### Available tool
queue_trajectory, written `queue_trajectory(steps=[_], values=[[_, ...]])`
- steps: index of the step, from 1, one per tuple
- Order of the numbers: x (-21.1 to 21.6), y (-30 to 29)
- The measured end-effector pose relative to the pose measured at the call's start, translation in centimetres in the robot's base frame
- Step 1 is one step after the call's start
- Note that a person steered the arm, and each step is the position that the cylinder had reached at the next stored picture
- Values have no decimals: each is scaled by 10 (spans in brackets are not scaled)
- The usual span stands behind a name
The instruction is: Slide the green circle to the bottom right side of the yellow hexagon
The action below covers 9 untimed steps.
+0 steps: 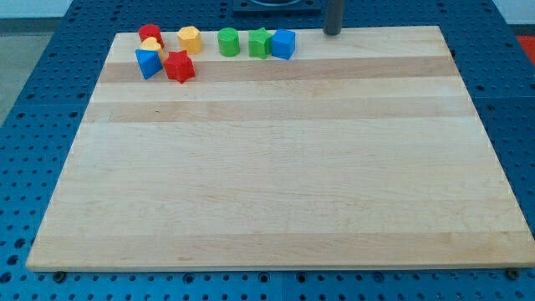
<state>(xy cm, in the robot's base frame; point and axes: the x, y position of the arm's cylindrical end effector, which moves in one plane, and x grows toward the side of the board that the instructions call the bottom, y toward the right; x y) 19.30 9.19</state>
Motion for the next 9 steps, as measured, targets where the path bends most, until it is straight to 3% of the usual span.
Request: queue_trajectory(steps=[4,9], values=[[9,-122],[32,-198]])
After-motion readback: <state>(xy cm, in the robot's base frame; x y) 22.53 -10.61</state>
